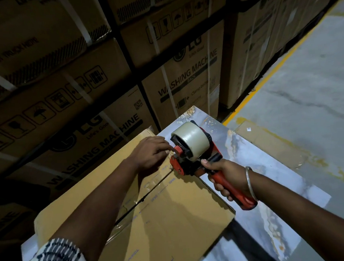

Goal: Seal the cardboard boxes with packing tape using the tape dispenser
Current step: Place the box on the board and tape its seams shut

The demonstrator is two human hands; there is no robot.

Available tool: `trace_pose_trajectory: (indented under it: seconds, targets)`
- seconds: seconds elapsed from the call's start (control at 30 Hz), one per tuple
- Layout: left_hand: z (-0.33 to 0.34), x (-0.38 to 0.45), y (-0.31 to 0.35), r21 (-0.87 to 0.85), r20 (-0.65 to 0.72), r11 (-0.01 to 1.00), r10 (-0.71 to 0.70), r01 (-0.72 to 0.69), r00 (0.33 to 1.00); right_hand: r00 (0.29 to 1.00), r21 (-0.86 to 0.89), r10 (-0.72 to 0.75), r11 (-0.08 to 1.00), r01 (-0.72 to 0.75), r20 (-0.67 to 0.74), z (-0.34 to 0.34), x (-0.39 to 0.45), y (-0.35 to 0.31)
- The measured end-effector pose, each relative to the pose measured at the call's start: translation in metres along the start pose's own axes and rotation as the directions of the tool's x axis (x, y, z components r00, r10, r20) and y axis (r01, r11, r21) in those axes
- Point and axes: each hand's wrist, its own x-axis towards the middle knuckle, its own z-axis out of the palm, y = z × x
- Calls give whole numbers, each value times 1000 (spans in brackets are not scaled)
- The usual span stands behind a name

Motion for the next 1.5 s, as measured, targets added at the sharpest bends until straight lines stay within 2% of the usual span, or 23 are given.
trace_pose_trajectory:
  seconds: [0.1,0.17,0.33,0.53,0.67,0.73,0.8,0.87,1.0,1.2,1.4,1.5]
  targets:
    - [3,-1,-6,5,106,997,-82,82,991,1000,13,13,1000,-13,-9,1,-1,-1]
    - [1,2,-3,41,131,990,-136,132,982,1000,14,19,1000,-19,-7,2,-3,-2]
    - [1,6,10,3,124,964,-264,266,956,1000,5,15,1000,-16,19,-1,-17,8]
    - [-1,6,24,-5,106,950,-310,312,945,1000,-15,12,1000,-13,-11,-12,-48,54]
    - [-5,3,51,116,76,963,-254,244,964,1000,-25,-4,1000,3,-29,-11,-54,62]
    - [0,-5,64,67,11,988,-141,140,990,1000,-23,2,1000,-2,-31,-11,-55,62]
    - [11,-17,70,-12,19,1000,-10,10,1000,999,-14,16,1000,-17,-28,-11,-55,63]
    - [24,-25,69,-49,30,999,23,-22,999,999,-3,23,1000,-23,-29,-10,-54,62]
    - [25,-23,68,-23,11,999,-45,45,999,999,-5,15,1000,-15,-31,-8,-53,61]
    - [8,-12,69,2,156,992,-124,126,980,1000,-11,19,1000,-19,-18,-7,-51,53]
    - [9,-9,62,22,80,957,-290,289,954,1000,-32,26,999,-26,5,-2,-39,35]
    - [7,-12,60,-9,63,944,-329,331,942,999,-50,30,998,-29,20,-4,-37,32]
